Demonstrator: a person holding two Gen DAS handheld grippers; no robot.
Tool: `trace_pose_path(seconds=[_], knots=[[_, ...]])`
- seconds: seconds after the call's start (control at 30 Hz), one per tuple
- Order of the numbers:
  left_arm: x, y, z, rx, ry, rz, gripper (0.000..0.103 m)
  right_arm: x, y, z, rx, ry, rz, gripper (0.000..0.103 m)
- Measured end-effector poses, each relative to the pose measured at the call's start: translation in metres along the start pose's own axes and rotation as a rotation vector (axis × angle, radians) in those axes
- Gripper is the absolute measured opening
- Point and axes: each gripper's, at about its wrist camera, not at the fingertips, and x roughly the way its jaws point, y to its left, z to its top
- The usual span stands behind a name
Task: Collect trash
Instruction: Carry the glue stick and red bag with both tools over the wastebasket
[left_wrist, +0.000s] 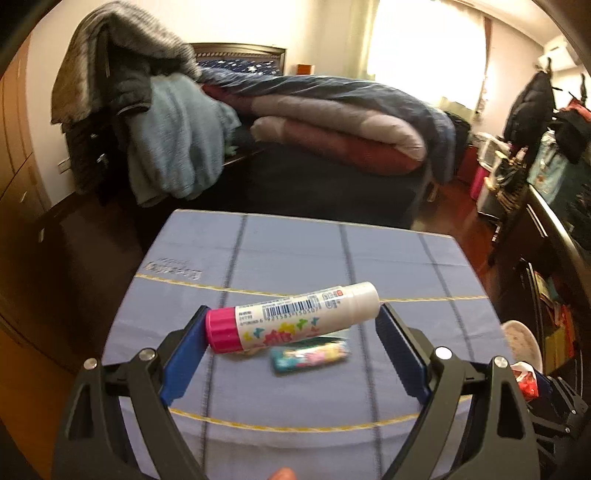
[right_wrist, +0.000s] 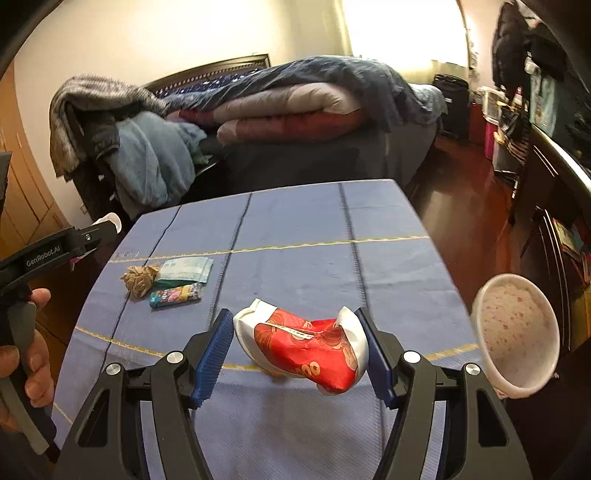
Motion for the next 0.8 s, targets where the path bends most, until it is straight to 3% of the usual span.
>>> trace_pose_path(seconds=[0.33,0.8], knots=[[-0.013,-0.1,-0.01,0.131,0.0,-0.164,0.089,-0.037,-0.073,-0.013,0.123,-0.053,-0.068,0.067],[-0.008,-0.255,-0.029,0.362,0.015,-0.377,0.089,-0.078,-0.189,-0.027,0.314,-0.128,-0.25,0.067]])
